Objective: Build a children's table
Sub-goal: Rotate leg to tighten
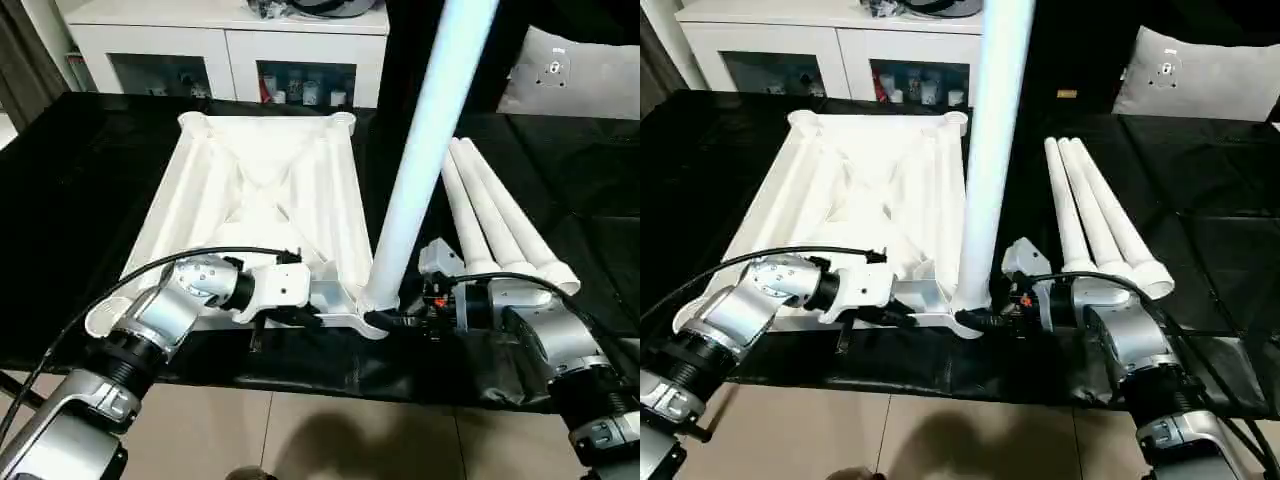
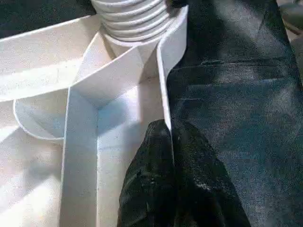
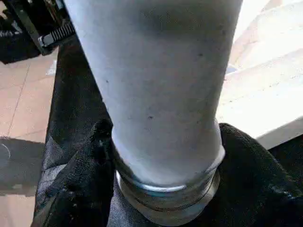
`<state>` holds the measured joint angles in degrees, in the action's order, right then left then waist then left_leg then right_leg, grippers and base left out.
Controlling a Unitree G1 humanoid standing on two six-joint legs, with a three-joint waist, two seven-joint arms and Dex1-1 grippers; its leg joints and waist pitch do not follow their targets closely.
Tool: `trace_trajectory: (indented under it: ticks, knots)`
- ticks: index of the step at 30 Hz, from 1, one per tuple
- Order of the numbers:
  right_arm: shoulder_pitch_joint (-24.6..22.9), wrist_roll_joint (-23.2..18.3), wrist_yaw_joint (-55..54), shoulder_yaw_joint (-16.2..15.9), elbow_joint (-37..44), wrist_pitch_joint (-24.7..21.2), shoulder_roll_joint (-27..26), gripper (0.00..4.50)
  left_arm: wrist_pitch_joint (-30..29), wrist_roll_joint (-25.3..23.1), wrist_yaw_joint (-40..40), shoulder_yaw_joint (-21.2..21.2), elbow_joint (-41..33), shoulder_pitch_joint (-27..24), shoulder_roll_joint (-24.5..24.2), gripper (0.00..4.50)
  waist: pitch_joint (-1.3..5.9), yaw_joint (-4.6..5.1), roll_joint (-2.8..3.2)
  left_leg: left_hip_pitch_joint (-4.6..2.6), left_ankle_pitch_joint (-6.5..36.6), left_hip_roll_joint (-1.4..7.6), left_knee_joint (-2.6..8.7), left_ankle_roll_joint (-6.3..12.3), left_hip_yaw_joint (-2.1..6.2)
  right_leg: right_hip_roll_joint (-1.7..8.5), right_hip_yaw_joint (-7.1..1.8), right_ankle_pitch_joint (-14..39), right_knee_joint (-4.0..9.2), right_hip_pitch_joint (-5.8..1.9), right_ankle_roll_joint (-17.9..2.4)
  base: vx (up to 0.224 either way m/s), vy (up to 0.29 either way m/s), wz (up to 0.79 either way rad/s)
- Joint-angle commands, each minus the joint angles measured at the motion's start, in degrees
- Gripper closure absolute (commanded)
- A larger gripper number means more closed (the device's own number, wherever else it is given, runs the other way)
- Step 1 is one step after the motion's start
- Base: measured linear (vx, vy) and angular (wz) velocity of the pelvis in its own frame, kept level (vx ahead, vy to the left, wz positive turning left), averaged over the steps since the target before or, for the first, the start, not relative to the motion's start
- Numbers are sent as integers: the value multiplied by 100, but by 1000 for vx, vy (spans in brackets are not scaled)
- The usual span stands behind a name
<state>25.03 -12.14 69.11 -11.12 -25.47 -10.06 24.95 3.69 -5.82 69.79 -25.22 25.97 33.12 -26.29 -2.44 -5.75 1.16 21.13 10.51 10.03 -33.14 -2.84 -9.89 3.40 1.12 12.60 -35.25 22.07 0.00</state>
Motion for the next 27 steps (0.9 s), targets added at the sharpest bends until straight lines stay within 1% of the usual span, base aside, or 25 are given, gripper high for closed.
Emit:
trace_trajectory:
  ticks: [1,2,3,4,5,6,7,8,9,10,11,12,13,15,16,17,18,19,20,21,22,24,25,26,27]
  knots:
    - [-93,-33,-346,6,12,-349,-222,171,-588,-130,-149,-177,-113,-304,138,450,351,-3,19,-63,651,307,298,347,59,413,-164,-411,293,-265,-1648,0,0,0]
    - [-57,94,-739,-2,-117,-501,-384,172,-892,-131,-410,-99,-219,-362,257,450,316,23,15,-65,840,297,323,293,63,411,-157,-120,334,-248,-1644,0,0,0]
    - [-30,164,-959,-6,-199,-579,-477,173,-1035,-134,-549,-60,-271,-389,323,450,310,40,7,-72,925,295,336,260,62,417,-161,66,353,-248,-1615,0,0,0]
    - [20,236,-1269,25,-337,-563,-632,173,-1289,-89,-753,27,-343,-425,453,450,289,67,6,-71,1038,293,358,205,66,422,-163,329,377,-240,-1584,0,0,0]
    - [80,248,-1579,97,-468,-595,-809,173,-1536,-17,-964,134,-410,-454,600,450,257,100,58,-89,1374,284,394,54,88,451,-166,1059,439,-227,-1489,-53,0,-4]
    - [148,230,-1869,189,-600,-613,-982,173,-1753,46,-1163,231,-451,-467,745,450,239,136,38,-97,1557,278,406,-21,83,451,-172,1440,477,-216,-1416,-59,7,-8]
    - [336,205,-2563,406,-973,-657,-1333,173,-2156,129,-1601,404,-486,-471,1077,450,196,200,24,-95,1849,258,443,-160,121,464,-167,2200,531,-212,-1230,-59,7,-8]
    - [392,198,-2744,468,-1086,-668,-1422,173,-2259,145,-1720,442,-489,-467,1170,450,199,269,15,-144,2082,252,443,-271,152,481,-167,2717,569,-173,-1086,-55,12,-12]
    - [421,210,-2833,485,-1148,-654,-1460,173,-2311,144,-1800,465,-484,-460,1226,450,214,316,-8,-123,2142,245,457,-263,184,474,-154,2878,601,-189,-952,-51,16,-11]
    - [527,281,-3180,544,-1371,-581,-1585,173,-2518,119,-2108,558,-471,-428,1445,450,218,334,6,-123,2152,249,462,-249,183,468,-160,2843,603,-180,-928,-51,16,-11]
    - [648,239,-3530,685,-1617,-593,-1714,173,-2657,105,-2450,670,-415,-365,1687,450,221,354,-10,-129,2149,254,455,-226,174,454,-167,2671,611,-155,-957,0,0,0]
    - [727,211,-3784,797,-1771,-624,-1812,173,-2795,87,-2693,750,-412,-331,1858,450,225,359,5,-153,2160,252,440,-209,161,450,-177,2554,616,-128,-1022,0,0,0]
    - [772,211,-3929,848,-1862,-621,-1862,173,-2871,79,-2863,805,-402,-298,1980,450,227,367,-1,-155,2157,245,431,-181,147,444,-182,2508,623,-123,-1040,0,0,0]
    - [797,243,-4003,850,-1936,-523,-1901,173,-2924,75,-3022,838,-397,-256,2124,450,230,340,-7,-143,2084,243,425,-95,133,435,-187,2339,632,-118,-1060,0,0,0]
    - [782,284,-3917,845,-1962,-409,-1941,117,-2958,9,-3017,742,-519,-253,2233,450,234,327,-59,-131,2044,246,424,-38,122,432,-192,2287,634,-123,-1043,0,0,0]
    - [782,284,-3917,845,-1962,-409,-1941,117,-2958,9,-3017,742,-519,-253,2233,450,229,315,-45,-114,2011,247,431,-19,132,442,-193,2281,626,-133,-1036,0,0,0]
    - [774,328,-3859,867,-1989,-297,-1964,103,-3003,-75,-2957,647,-612,-273,2224,450,233,307,-32,-111,1990,249,436,-12,135,442,-189,2269,621,-137,-1024,0,0,0]
    - [760,340,-3835,869,-1976,-261,-1953,100,-3014,-91,-2950,631,-626,-276,2218,450,248,304,-30,-100,1918,258,436,4,134,446,-196,2149,609,-139,-1036,0,0,0]
    - [734,340,-3803,881,-1952,-184,-1929,81,-2981,-152,-2989,622,-613,-289,2149,450,267,279,-17,-93,1776,269,431,28,125,440,-201,1863,592,-143,-1069,0,0,0]
    - [707,311,-3751,900,-1919,-122,-1903,70,-2923,-196,-2997,616,-581,-296,2064,450,267,274,-23,-74,1644,267,428,56,115,424,-200,1562,566,-154,-1139,0,0,0]
    - [682,274,-3651,966,-1910,29,-1847,63,-2866,-272,-3030,618,-516,-299,1918,450,270,263,-18,-67,1622,266,430,71,116,425,-193,1490,557,-163,-1155,0,0,0]
    - [599,238,-3464,983,-1781,163,-1740,53,-2767,-364,-3075,608,-432,-285,1777,450,270,248,-19,-61,1622,265,427,119,111,428,-192,1417,553,-171,-1146,0,0,0]
    - [506,206,-3307,989,-1614,246,-1619,43,-2658,-408,-2989,563,-393,-289,1645,450,270,240,-20,-72,1616,271,425,129,107,427,-196,1385,554,-166,-1155,0,0,0]
    - [430,182,-3141,993,-1475,340,-1512,43,-2557,-441,-2905,521,-361,-291,1538,450,271,207,-24,-72,1565,271,419,146,102,424,-199,1332,557,-172,-1128,0,0,0]
    - [340,149,-2893,986,-1298,467,-1375,31,-2415,-479,-2801,472,-314,-286,1422,450,279,203,-20,-63,1520,269,418,158,102,425,-200,1254,542,-182,-1138,0,0,0]
